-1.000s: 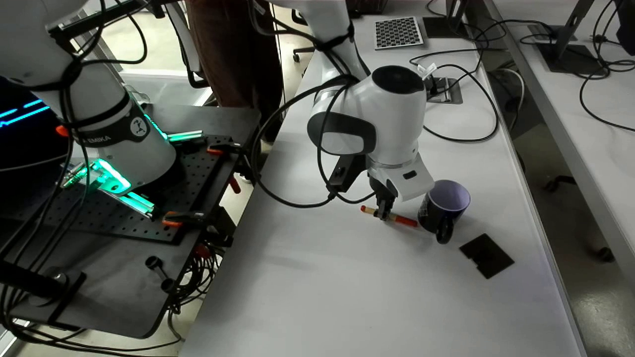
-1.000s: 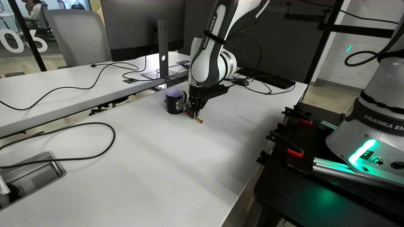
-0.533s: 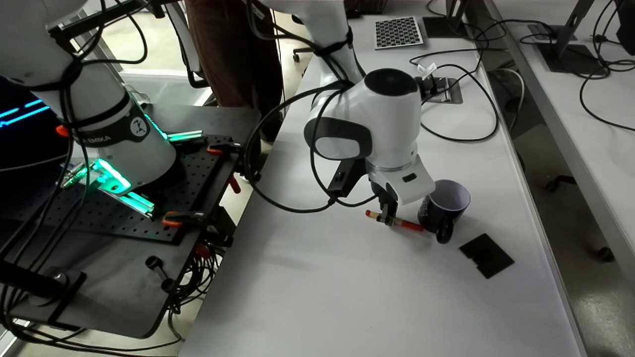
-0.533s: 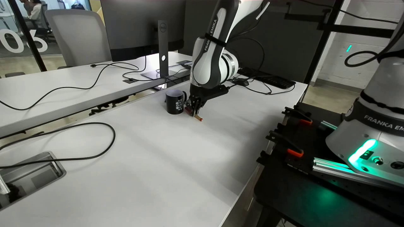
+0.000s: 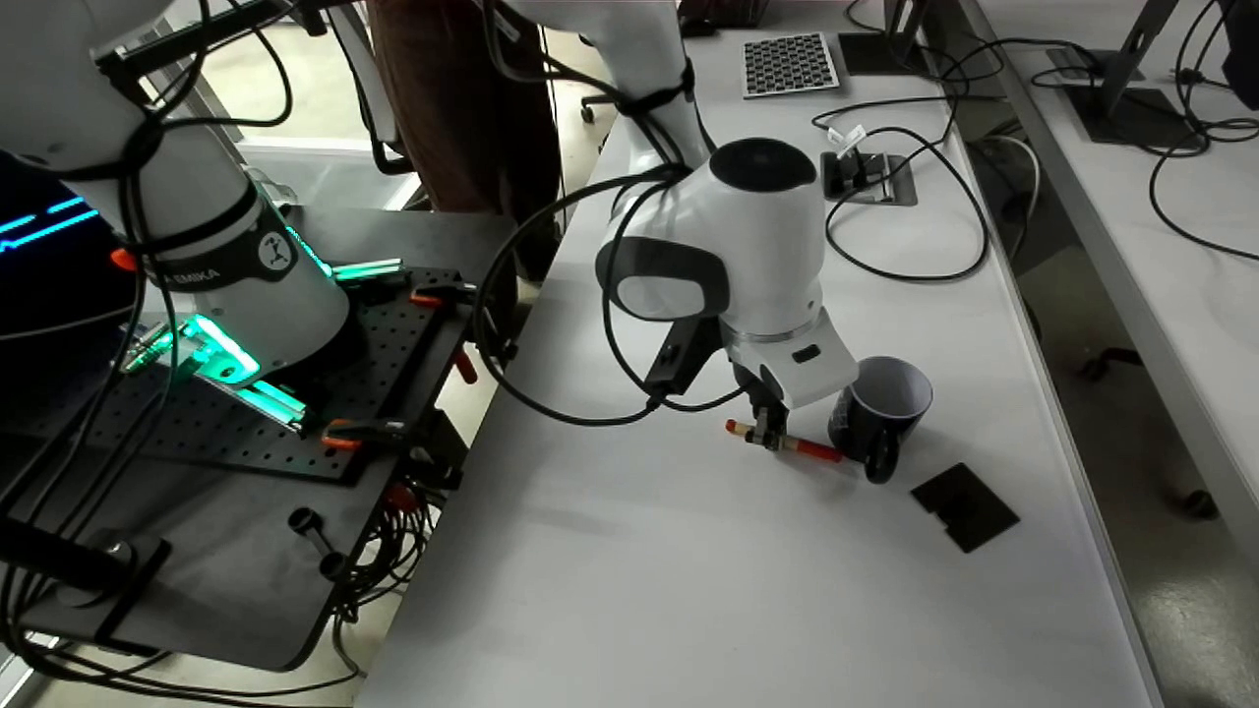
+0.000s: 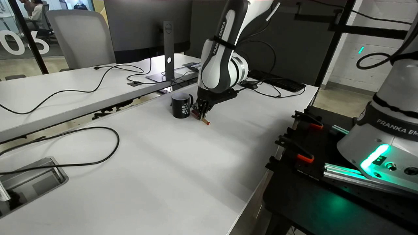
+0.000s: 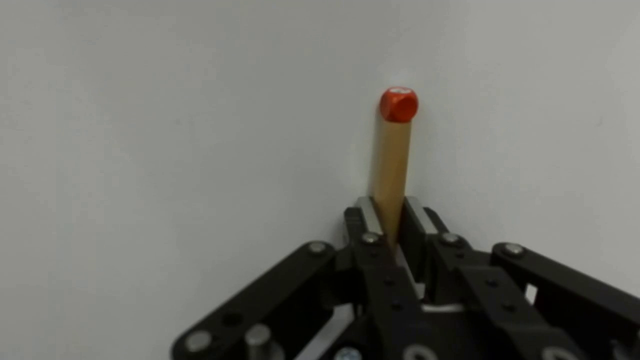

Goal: Pick up the pen from the table and put it in the black cup.

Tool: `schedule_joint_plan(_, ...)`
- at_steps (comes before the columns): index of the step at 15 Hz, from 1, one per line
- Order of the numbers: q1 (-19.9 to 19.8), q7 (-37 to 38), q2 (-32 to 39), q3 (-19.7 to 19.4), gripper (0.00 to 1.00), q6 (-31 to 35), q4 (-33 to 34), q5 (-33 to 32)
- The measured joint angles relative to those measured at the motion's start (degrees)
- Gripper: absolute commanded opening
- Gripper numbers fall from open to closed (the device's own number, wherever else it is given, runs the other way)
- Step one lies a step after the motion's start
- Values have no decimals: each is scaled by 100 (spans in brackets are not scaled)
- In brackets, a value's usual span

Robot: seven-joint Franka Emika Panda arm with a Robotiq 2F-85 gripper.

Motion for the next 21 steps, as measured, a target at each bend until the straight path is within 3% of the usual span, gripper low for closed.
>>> schedule_joint_plan(10, -68, -228, -83, 61, 4, 213, -244, -3)
schedule_joint_plan(17, 305, -294, -348, -307, 4, 322, -792, -7)
schedule_joint_plan(18, 381, -298, -394, -373, 40, 326, -862, -7)
schedule_joint_plan(21, 558, -318, -529, -508, 54, 326, -1039, -11)
